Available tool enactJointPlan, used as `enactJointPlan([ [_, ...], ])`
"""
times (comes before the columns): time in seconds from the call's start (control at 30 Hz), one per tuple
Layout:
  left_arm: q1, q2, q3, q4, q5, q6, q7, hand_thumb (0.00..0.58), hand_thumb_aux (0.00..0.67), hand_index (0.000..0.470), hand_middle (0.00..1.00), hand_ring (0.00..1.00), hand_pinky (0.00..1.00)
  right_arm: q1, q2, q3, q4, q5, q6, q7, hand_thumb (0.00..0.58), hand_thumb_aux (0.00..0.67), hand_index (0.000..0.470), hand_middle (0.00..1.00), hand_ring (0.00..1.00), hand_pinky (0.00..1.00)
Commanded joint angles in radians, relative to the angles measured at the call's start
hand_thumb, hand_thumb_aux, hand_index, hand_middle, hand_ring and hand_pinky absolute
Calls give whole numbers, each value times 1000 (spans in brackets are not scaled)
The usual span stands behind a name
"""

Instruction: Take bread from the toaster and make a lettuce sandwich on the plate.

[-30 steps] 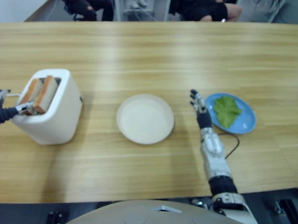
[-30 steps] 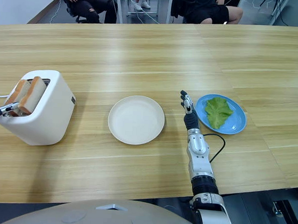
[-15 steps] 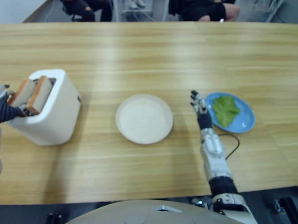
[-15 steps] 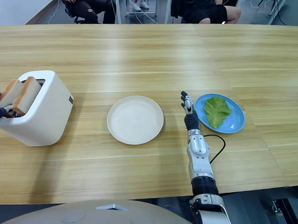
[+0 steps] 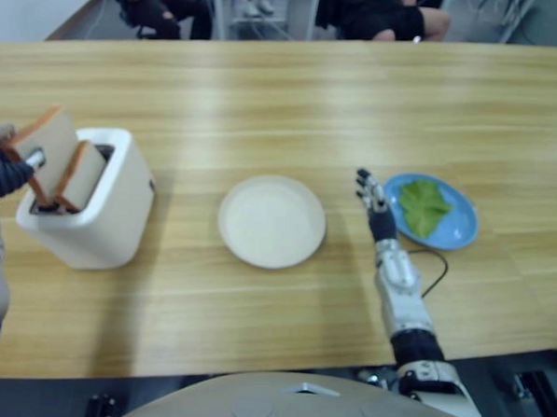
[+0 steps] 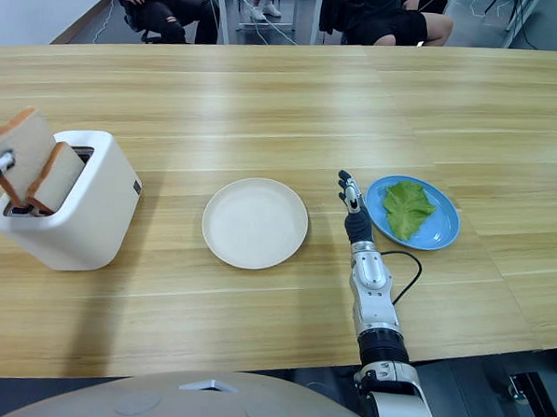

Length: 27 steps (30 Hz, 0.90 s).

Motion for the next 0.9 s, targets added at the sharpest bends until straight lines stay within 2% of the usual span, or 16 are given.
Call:
enactJointPlan([
  [0.03,-44,-30,143,-75,-24,-42,104,580,670,460,1000,1000,1000,8,2,0,0,5,16,2,0,0,0,0,0,0],
  [0.1,-67,-34,232,-126,-30,-68,153,580,670,460,1000,1000,1000,9,3,0,2,5,15,2,0,0,0,0,0,0],
  [0.2,-84,-41,296,-192,-22,-134,215,580,670,460,1000,1000,1000,11,6,1,1,5,16,0,0,0,0,0,0,0],
  [0.37,-145,-78,226,-281,-92,-241,236,580,670,460,1000,1000,1000,9,15,5,9,1,15,-8,0,0,0,0,0,0],
  [0.5,-210,-177,48,-301,-211,-262,199,580,670,460,1000,1000,1000,1,19,6,17,-1,15,-9,0,0,0,0,0,0],
  [0.73,-241,-447,-401,-202,-330,-259,108,580,670,460,1000,1000,1000,-4,18,6,23,-1,17,-7,0,0,0,0,0,0],
  [0.9,-219,-600,-579,-31,-444,-236,40,580,670,460,1000,1000,1000,-4,13,0,32,1,18,-9,0,0,0,0,0,0],
])
